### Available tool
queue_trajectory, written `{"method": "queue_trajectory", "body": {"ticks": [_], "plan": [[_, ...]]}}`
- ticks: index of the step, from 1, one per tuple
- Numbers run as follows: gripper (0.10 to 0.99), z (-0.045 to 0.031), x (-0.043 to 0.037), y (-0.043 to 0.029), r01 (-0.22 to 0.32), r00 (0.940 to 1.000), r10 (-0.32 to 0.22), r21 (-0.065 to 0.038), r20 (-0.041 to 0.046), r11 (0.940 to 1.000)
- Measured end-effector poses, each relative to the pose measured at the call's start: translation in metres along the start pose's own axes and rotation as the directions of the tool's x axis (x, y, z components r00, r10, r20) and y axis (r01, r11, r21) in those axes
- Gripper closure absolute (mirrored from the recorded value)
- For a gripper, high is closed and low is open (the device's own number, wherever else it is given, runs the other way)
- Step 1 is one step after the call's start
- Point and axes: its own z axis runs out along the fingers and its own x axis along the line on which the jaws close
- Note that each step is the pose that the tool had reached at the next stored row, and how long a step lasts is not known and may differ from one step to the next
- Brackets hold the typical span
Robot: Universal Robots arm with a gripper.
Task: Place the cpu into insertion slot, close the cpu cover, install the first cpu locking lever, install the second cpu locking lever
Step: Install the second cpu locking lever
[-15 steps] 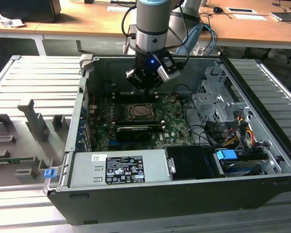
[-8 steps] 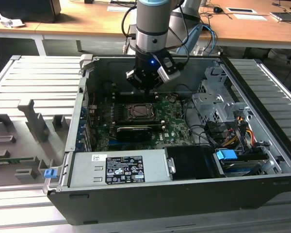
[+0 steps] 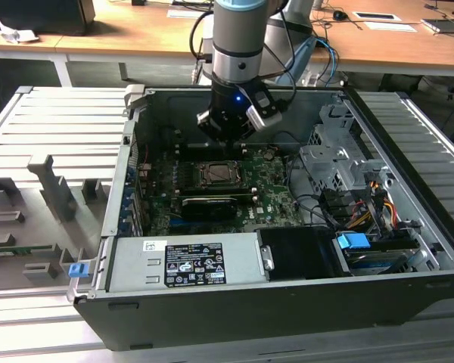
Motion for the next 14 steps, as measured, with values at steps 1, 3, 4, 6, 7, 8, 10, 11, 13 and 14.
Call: {"method": "queue_trajectory", "body": {"ticks": [1,3,4,6,7,8,10,11,13,14], "plan": [[0.980,-0.0001,0.0001,-0.0010,0.000,1.0000,0.000,0.000,-0.0001,1.0000],[0.980,-0.0003,0.0002,-0.0030,0.000,1.0000,0.000,0.000,0.0000,1.0000],[0.980,-0.0012,0.0003,-0.0036,0.000,1.0000,0.000,0.000,-0.0001,1.0000],[0.980,-0.0047,0.0002,-0.0040,0.000,1.0000,0.000,0.000,0.0000,1.0000],[0.980,-0.0078,0.0002,-0.0040,0.000,1.0000,0.000,0.000,-0.0001,1.0000],[0.980,-0.0081,0.0002,-0.0047,0.000,1.0000,0.000,0.000,0.0001,1.0000],[0.980,-0.0084,0.0005,-0.0087,0.000,1.0000,0.000,0.000,0.0000,1.0000],[0.980,-0.0085,0.0006,-0.0103,0.000,1.0000,0.000,0.000,0.0000,1.0000],[0.980,-0.0087,0.0009,-0.0142,0.000,1.0000,0.000,0.000,0.0000,1.0000],[0.980,-0.0088,0.0011,-0.0158,0.000,1.0000,0.000,0.000,0.0000,1.0000]]}}
